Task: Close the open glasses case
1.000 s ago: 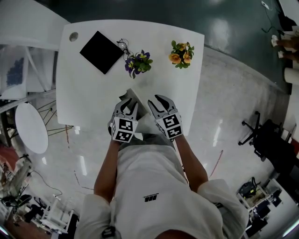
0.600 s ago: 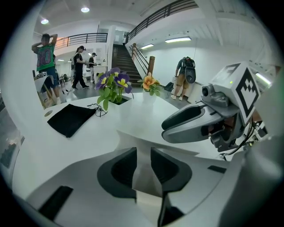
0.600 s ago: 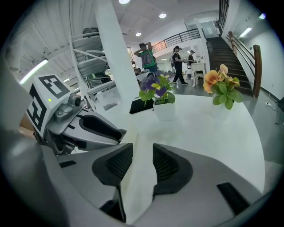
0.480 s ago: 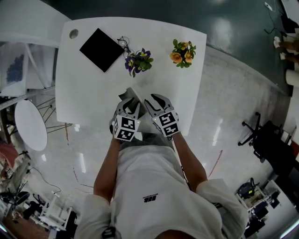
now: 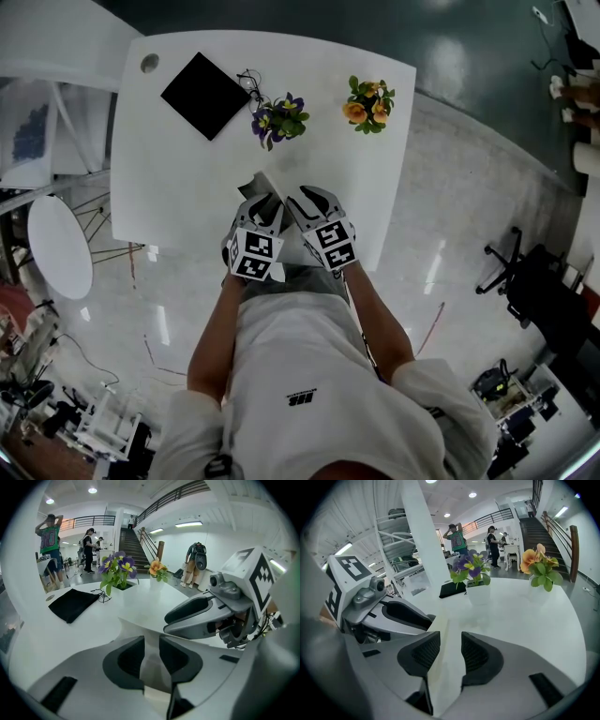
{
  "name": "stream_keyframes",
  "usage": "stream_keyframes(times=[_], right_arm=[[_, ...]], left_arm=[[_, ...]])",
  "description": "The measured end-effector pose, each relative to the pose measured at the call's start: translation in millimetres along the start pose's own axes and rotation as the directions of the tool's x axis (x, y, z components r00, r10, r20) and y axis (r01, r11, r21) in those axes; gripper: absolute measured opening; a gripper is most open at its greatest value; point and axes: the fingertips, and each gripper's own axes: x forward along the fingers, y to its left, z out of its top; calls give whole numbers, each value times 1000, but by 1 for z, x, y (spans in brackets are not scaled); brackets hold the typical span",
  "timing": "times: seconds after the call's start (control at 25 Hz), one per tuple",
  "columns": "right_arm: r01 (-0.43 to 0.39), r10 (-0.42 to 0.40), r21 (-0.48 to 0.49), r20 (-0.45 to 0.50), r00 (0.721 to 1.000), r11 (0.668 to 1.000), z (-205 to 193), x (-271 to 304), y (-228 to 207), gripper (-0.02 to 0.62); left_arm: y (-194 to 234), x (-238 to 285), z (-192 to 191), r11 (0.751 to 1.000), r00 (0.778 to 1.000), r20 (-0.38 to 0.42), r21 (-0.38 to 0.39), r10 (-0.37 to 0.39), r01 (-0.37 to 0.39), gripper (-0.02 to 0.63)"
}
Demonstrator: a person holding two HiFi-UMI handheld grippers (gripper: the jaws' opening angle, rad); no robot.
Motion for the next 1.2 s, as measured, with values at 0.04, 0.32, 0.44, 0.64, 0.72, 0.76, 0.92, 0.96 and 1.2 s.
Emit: stream_keyframes(times=[0.04,0.32,0.44,0.64,0.72,0.76,0.92,0.96,1.2], right_arm=[[1,-1,3,-1,1000,1000,0,0,0,141],[19,-19,12,1,1000,1000,1,0,3,130],[31,-31,17,3,1000,999,0,0,5,127],[55,-56,17,1,998,998,-1,1,9,124],[64,-64,14,1,998,998,-1,0,11,124],[68,-68,13,0,998,998,-1,0,11,124],[89,-89,13,-1,996,996,-1,0,12,123],[94,-94,12,-1,996,996,-1,-1,13,123],[107,-107,19,6,994,994,1,-3,18,121]], left_arm=[[0,0,0,1000,1000,2,-5,0,0,109],[-1,-2,0,1000,1000,11,-8,-10,10,104],[0,-4,-2,1000,1000,16,-5,-26,26,104],[2,-8,-5,999,999,22,3,-50,50,104],[3,-9,-6,998,998,26,0,-58,58,104],[3,-9,-7,998,998,29,-2,-62,62,104],[3,-10,-7,997,996,38,-6,-77,77,104],[3,-11,-7,997,996,39,-6,-80,80,104],[4,-14,-9,995,994,44,-2,-96,96,104]])
